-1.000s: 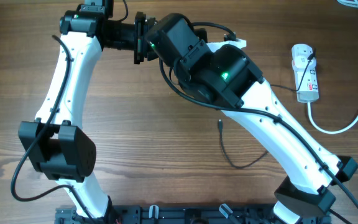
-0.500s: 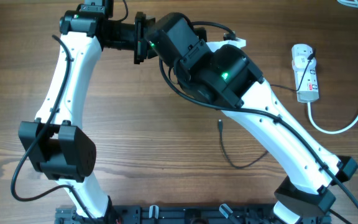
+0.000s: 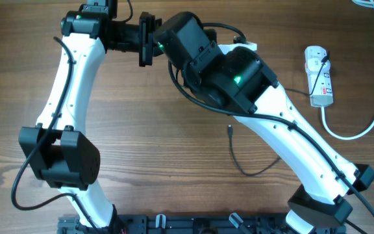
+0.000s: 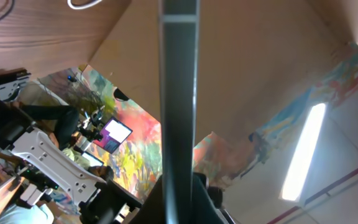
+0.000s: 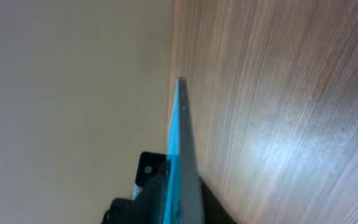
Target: Plug charger to phone and switch on socket
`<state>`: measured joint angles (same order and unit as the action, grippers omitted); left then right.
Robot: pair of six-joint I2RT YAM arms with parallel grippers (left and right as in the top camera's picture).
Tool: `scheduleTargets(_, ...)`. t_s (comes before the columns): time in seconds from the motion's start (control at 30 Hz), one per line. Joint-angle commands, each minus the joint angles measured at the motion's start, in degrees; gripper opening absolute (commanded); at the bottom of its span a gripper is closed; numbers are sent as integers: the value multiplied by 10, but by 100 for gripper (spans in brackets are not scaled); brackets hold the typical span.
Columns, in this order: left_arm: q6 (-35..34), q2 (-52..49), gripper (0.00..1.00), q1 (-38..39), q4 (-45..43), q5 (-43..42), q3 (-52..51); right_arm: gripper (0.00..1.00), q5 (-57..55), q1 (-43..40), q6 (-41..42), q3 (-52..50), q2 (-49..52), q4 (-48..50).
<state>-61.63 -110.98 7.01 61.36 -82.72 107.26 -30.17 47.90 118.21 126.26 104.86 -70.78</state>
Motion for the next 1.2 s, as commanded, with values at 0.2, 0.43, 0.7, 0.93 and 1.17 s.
scheduleTargets(0.2,27,19,4,2,-19,-1,4,100,68,-92,-501,10,-123,-7)
scheduleTargets(0.43,132,19,4,2,-29,22,4,100,119,-362,-749,9,-141,-184)
scheduleTargets(0.7,225,19,4,8,-26,109,4,100,216,-488,-895,-68,-87,-211)
scheduleTargets(0.93,256,19,4,8,3,185,4,100,285,-488,-941,-208,-57,-145)
scheduleTargets(1.17,256,19,4,8,4,307,4,99,471,-460,-1091,-369,-57,-88)
